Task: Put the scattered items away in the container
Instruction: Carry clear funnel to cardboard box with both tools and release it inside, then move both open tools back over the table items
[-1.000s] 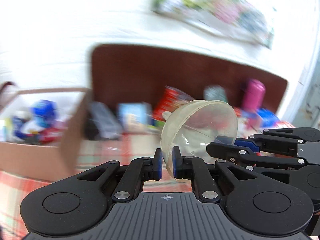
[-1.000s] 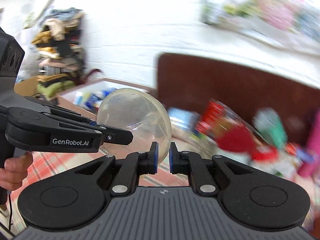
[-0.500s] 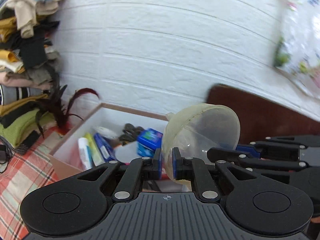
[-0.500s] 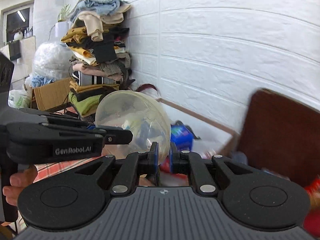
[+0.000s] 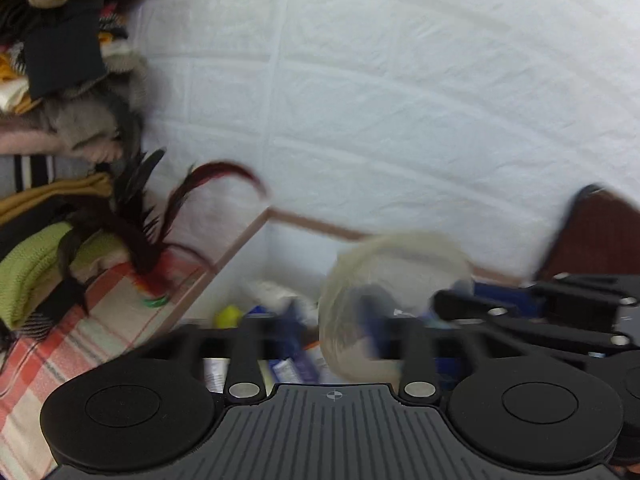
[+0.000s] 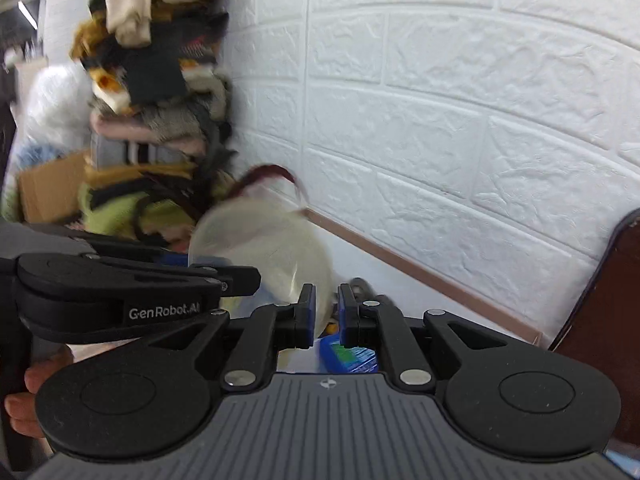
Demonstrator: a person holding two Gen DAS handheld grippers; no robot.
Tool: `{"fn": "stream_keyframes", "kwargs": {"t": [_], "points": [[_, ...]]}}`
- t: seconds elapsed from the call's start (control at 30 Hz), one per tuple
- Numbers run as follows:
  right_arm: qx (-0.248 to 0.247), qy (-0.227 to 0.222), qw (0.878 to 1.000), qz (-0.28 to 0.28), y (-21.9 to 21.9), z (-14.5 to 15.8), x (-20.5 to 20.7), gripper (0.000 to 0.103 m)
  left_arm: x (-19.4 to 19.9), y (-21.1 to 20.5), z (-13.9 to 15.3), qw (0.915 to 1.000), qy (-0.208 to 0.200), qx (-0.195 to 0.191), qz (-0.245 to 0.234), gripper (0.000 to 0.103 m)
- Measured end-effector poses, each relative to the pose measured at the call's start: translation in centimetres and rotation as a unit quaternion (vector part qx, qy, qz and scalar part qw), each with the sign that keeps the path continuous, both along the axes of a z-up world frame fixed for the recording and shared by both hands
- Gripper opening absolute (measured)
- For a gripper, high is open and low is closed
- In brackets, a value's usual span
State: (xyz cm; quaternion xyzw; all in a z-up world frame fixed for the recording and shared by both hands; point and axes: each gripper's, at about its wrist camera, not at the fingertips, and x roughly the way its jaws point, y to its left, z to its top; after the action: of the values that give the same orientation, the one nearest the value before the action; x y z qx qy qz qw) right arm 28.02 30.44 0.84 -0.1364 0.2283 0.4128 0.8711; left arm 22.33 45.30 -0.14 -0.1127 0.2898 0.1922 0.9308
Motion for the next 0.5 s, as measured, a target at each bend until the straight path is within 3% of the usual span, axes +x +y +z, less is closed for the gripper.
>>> {"fn": "stream_keyframes", "kwargs": {"t": [0.03,0.07,0.1,0.37,0.43,0.5], "points": [[-0.017,-0.010,1.000,-0.006,0.6,-0.8,0.3,0.022,0.3,0.4,-0.9,0.9997,0.015,0.008,0.017,0.089],[-0.019,-0.006,1.000,-0.008,0.3,-1.3,0.4,0.036,0.0,0.7,-1.5,0.9997,0.017,0.006,0.014,0.088],[-0.020,-0.002,1.000,-0.009,0.1,-1.8,0.5,0.043,-0.4,1.0,-2.0,0.9999,0.015,-0.002,0.006,0.088],[0.000,0.032,0.999,-0.022,-2.8,-2.2,-0.1,0.043,-3.3,1.1,-2.1,0.9995,0.016,-0.025,0.010,0.089],[0.008,0.040,0.999,-0.023,-3.5,-1.6,-0.7,0.047,-4.0,0.5,-1.5,0.9992,0.016,-0.036,0.009,0.090],[0.025,0.046,0.998,-0.029,-4.5,-0.8,-1.8,0.062,-5.1,-0.7,-0.7,0.9991,0.015,-0.040,0.002,0.093]]}}
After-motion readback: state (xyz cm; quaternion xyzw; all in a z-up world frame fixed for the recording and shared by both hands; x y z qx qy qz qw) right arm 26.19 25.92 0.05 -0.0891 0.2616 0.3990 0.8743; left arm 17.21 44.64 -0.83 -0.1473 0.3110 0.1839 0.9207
